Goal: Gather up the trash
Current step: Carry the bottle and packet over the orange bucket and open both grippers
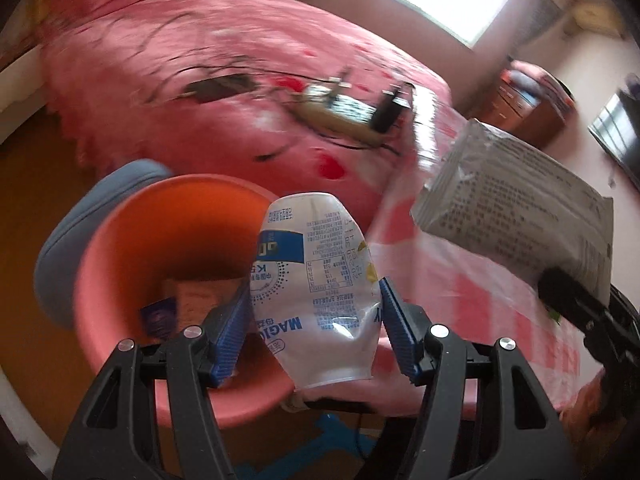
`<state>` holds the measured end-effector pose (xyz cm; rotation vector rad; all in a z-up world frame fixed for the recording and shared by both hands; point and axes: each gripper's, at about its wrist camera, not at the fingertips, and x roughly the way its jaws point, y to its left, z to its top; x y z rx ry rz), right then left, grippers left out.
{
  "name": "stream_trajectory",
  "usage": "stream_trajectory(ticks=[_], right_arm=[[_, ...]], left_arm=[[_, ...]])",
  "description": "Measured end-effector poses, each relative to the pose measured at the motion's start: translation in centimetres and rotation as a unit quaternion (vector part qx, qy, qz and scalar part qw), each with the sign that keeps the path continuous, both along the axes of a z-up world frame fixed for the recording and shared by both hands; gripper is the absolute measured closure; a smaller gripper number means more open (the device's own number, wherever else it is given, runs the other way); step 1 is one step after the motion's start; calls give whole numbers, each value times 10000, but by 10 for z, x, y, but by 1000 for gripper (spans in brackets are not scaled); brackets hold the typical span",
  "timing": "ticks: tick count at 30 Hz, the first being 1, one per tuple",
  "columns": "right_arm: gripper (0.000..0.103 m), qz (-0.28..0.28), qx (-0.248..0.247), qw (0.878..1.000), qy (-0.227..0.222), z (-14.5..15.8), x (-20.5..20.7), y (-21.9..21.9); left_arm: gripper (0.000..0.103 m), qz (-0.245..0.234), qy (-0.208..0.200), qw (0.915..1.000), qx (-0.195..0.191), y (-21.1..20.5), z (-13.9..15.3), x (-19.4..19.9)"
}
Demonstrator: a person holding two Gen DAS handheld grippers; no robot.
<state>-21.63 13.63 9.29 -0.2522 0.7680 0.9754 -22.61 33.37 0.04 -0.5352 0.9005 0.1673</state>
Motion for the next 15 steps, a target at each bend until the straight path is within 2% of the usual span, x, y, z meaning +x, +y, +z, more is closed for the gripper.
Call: stream_trajectory(ticks=[4, 6, 8, 9, 10, 12, 15], right_arm=[[78, 436, -148, 9989, -35, -12, -10, 45], [76, 661, -232, 9975, 9, -21, -14, 60], [59, 695, -293, 9971, -66, -29, -17, 70], [39, 673, -277, 9973, -68, -31, -18, 73], [30, 628, -182, 9979, -24, -32, -18, 71], [28, 521, -115, 9986, 17, -31, -16, 64], [15, 134, -28, 9999, -79, -26, -11, 42]], left_arm=[[38, 489, 175, 9986, -58, 30, -16, -12], [25, 751, 279, 9968, -48, 43, -24, -17], [25, 1002, 505, 9937, 44, 53, -32, -20], [25, 1044, 547, 9930, -9, 57, -37, -22], [24, 1077, 564, 9926, -58, 60, -39, -24], [24, 1099, 549, 9924, -76, 62, -42, -28], [23, 1086, 526, 9927, 7, 61, -42, -29]])
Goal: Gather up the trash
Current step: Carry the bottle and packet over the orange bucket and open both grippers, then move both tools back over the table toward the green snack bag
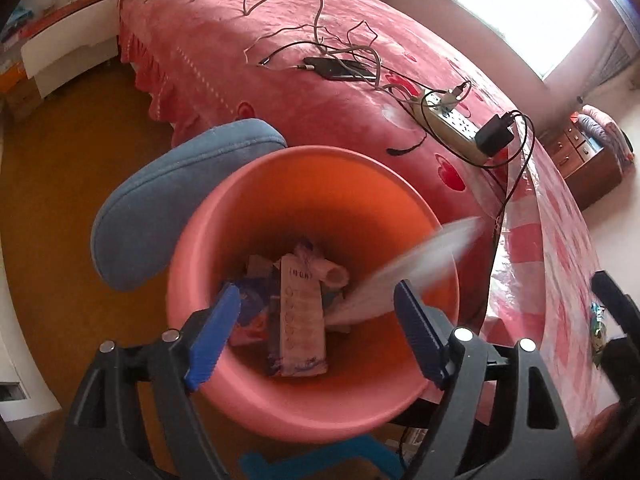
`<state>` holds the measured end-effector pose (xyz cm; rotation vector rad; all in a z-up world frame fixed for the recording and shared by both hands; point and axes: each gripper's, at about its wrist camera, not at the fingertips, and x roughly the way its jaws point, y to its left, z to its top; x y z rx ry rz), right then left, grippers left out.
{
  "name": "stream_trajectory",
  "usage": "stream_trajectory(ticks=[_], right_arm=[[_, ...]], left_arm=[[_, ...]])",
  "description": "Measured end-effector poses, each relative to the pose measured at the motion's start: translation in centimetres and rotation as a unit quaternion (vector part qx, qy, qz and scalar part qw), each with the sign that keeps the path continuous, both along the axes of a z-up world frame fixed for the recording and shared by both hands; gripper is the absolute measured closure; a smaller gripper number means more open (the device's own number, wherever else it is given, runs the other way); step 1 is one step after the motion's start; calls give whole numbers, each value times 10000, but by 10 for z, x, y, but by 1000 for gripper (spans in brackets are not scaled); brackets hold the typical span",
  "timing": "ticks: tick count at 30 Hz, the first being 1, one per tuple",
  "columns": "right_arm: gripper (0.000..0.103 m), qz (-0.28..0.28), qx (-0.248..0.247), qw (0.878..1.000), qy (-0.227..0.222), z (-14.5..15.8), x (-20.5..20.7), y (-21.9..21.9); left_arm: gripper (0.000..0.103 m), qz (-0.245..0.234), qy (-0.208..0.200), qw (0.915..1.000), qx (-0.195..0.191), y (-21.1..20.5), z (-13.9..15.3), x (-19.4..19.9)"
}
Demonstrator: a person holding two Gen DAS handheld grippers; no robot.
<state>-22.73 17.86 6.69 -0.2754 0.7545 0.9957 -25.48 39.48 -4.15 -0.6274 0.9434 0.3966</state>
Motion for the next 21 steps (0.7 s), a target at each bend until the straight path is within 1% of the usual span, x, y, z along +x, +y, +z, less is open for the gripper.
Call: stream_trajectory(ticks=[4, 10, 16, 21], right_arm=[[12, -350, 167, 9992, 75, 6, 7, -28], [12, -957, 502, 9941, 137, 16, 21, -74], [11, -1432, 708, 9870, 151, 18, 32, -112], [10, -1691, 787, 9822, 239, 15, 38, -132]], left_arm=[[23, -23, -54, 10000, 5, -1, 3, 4], [23, -144, -172, 9997, 34, -13, 11, 8], [23, -404, -282, 9988, 27, -30, 20, 16], [23, -691, -374, 9969, 2, -52, 29, 30]])
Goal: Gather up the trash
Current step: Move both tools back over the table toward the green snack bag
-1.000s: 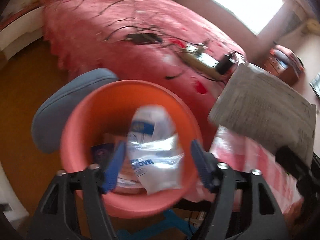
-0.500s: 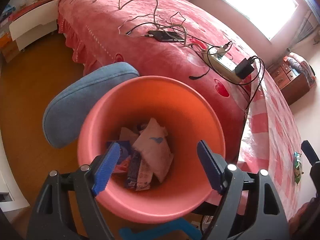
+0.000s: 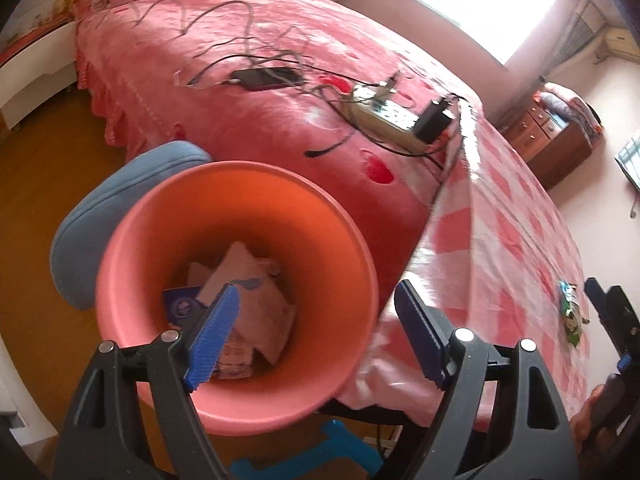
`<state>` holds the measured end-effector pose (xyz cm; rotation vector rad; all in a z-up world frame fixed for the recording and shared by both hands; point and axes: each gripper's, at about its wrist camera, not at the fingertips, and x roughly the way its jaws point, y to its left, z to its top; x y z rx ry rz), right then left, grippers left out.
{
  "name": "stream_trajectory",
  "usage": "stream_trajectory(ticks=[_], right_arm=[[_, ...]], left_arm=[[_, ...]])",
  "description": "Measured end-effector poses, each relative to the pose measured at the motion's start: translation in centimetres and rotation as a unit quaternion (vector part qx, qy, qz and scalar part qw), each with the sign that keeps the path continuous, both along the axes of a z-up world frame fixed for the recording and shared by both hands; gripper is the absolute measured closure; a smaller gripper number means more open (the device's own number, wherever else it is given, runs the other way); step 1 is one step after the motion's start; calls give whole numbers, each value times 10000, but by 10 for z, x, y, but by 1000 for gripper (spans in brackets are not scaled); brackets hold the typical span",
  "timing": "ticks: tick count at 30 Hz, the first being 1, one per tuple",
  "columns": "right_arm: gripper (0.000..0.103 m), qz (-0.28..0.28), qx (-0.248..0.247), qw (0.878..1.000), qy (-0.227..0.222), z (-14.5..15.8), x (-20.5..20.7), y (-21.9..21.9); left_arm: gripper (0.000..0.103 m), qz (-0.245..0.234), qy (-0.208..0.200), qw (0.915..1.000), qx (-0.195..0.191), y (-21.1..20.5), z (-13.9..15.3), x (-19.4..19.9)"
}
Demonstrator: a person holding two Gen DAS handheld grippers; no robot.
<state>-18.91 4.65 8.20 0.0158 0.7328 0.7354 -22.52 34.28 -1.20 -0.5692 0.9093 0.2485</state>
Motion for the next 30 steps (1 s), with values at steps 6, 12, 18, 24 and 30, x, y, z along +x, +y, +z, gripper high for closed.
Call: stream_trajectory(ticks=[6, 12, 18, 24, 30], right_arm=[[9, -101, 68, 9999, -62, 0, -1, -19], [9, -255, 130, 9994, -217, 5, -2, -42], [9, -429, 225, 9984, -308, 8, -1, -65], [9, -576, 353, 9971, -359, 11, 2, -88], [9, -649, 415, 9960, -451, 15, 1, -104]], left_arm=[[22, -393, -111, 9992, 3, -33, 15, 17], [22, -749, -190, 9970, 49, -66, 27, 31], [21, -1031, -185, 9944, 130, -96, 36, 42], [21, -1215, -138, 9923, 204, -120, 41, 50], [20, -1445, -101, 9890, 284, -147, 45, 56]])
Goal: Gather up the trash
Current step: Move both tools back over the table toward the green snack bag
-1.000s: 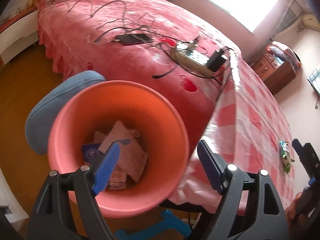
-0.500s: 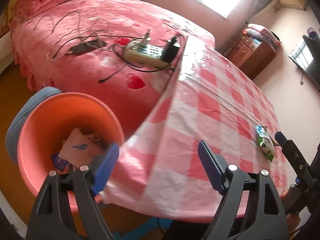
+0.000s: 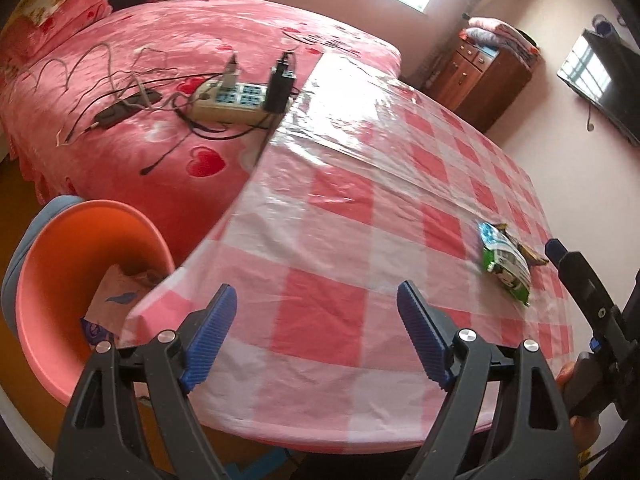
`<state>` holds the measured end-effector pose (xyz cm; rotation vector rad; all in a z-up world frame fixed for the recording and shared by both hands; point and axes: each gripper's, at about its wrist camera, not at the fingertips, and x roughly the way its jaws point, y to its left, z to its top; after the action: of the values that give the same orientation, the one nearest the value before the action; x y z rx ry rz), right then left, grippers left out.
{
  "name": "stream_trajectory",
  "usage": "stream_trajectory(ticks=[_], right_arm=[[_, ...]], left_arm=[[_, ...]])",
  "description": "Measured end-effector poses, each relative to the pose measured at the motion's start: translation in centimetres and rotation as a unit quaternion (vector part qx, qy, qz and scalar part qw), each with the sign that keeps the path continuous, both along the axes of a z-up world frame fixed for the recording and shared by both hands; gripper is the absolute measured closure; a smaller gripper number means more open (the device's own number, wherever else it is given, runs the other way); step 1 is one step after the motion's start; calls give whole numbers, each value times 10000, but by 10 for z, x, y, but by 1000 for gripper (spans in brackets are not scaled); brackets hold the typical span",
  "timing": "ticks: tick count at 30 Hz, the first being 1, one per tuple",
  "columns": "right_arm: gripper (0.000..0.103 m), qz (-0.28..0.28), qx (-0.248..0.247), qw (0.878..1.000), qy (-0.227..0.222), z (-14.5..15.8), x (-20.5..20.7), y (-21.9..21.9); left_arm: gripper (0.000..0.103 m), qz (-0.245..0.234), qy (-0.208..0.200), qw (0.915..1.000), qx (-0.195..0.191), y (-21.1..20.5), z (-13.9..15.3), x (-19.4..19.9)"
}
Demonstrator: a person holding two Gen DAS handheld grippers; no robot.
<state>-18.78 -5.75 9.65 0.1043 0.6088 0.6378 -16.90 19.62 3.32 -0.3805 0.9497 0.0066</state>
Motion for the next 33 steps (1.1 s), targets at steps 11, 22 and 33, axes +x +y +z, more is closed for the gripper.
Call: stream_trajectory(ticks=[11, 22, 33], right_arm=[[9, -217, 179, 9996, -31, 1, 5, -32], [9, -585, 354, 9977, -26, -3, 13, -77], [9, -1548, 758, 9850, 104, -10, 30, -162]], left_arm=[[20, -383, 50, 9992, 124, -44, 6, 7], [20, -815, 105, 9966, 56, -87, 10, 9], [20, -1376, 348, 9884, -543, -141, 1, 21]])
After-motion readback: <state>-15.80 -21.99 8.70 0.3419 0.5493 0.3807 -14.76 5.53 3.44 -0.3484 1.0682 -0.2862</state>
